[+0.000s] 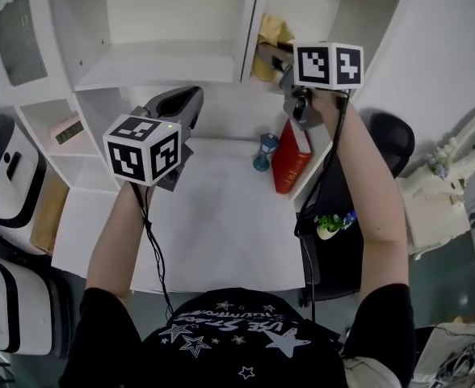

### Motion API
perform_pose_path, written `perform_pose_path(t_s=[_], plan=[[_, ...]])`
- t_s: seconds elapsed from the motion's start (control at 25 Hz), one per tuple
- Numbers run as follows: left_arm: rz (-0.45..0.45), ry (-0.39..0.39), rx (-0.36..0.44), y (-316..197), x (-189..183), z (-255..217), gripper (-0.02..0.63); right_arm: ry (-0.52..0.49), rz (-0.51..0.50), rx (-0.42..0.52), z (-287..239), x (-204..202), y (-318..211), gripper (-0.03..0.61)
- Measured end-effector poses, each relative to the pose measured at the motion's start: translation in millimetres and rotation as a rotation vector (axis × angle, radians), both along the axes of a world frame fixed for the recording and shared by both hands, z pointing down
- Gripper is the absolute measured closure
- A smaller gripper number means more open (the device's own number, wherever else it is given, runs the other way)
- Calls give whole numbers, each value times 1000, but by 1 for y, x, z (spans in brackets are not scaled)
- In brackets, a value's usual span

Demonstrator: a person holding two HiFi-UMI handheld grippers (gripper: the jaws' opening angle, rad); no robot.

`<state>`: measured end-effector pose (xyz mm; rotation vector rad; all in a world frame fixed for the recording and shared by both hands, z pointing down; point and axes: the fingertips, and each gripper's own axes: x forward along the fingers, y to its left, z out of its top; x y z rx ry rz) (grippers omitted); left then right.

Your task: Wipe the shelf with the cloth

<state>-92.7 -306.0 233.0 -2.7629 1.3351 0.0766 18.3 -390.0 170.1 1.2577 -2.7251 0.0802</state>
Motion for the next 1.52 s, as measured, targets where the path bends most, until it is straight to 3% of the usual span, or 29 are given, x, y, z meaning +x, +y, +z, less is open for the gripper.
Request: perform_pose_path(t_s=[0.44, 0.64, 0.92, 1.16, 1.52], plan=[[69, 3, -33, -6, -1, 7, 614, 32, 68, 51, 2, 6, 17, 495], [70, -4, 7, -12, -7, -11, 614, 26, 226, 115, -9, 43, 3, 496], [26, 1, 75, -33, -4, -50, 614, 184, 463, 197, -29, 107, -46, 495], [2, 1, 105, -49, 8, -71, 614, 210, 575, 257, -71, 138, -89, 495], [-63, 9, 123, -64, 1, -85, 614, 253, 692, 351, -126, 152, -138, 497]])
